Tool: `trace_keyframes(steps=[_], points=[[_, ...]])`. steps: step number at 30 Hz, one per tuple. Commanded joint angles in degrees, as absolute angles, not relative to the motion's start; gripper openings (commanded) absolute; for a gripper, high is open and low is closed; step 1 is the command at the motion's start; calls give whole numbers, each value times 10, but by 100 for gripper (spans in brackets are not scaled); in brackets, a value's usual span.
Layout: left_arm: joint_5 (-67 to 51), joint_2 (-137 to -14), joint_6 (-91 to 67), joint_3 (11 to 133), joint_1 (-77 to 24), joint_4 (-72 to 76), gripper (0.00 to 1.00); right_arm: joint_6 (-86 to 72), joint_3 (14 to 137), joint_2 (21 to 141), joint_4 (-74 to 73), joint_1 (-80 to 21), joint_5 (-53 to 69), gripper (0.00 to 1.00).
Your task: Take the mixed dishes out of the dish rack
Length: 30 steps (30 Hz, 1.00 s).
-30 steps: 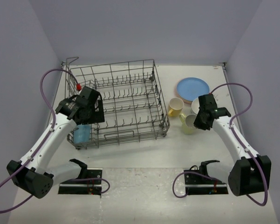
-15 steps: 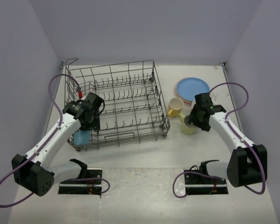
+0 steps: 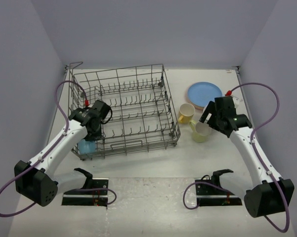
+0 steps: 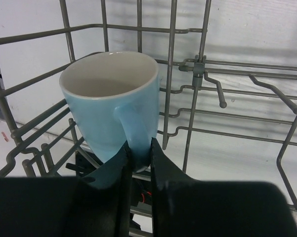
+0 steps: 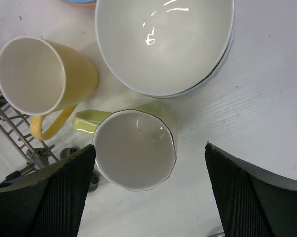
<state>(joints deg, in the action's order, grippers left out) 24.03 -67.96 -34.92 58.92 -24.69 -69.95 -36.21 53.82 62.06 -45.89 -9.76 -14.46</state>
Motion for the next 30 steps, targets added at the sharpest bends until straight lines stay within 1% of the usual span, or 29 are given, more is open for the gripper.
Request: trace_keyframes(steps=[1, 6, 8, 9, 12, 14, 15, 17, 18, 20, 21, 22, 25, 29, 30], points=[[257, -679, -359, 612, -246, -718, 0, -373, 572, 599, -473, -99, -168, 92], [293, -661, -351, 674, -248, -735, 0, -364, 584, 584, -468, -99, -155, 92], [301, -644, -345, 710, -248, -726, 0, -353, 584, 573, -456, -99, -140, 92], [296, -637, -338, 720, -248, -702, 0, -347, 581, 569, -438, -99, -114, 92], [225, -606, -270, 741, -248, -635, 0, -327, 570, 551, -389, -99, -48, 92], [185, -587, -255, 755, -248, -608, 0, -306, 570, 541, -357, -99, -9, 92], [174, -584, -237, 760, -248, -588, 0, -298, 571, 539, -347, -98, 36, 92], [132, -579, -215, 770, -248, -556, 0, -280, 577, 536, -315, -99, 88, 92], [84, -575, -185, 769, -248, -542, 0, -273, 578, 537, -302, -98, 150, 92], [28, -570, -159, 758, -248, -487, 0, -272, 600, 546, -280, -100, 208, 92], [-49, -568, -131, 752, -248, -472, 0, -276, 612, 562, -278, -109, 227, 93], [-88, -566, -120, 747, -248, -454, 0, -277, 625, 573, -280, -116, 254, 93], [-233, -557, -74, 718, -250, -376, 0, -284, 685, 627, -291, -155, 277, 94], [-307, -551, -43, 701, -255, -295, 0, -300, 766, 717, -339, -203, 349, 94], [-367, -547, -23, 694, -254, -278, 0, -314, 790, 734, -340, -213, 362, 94]])
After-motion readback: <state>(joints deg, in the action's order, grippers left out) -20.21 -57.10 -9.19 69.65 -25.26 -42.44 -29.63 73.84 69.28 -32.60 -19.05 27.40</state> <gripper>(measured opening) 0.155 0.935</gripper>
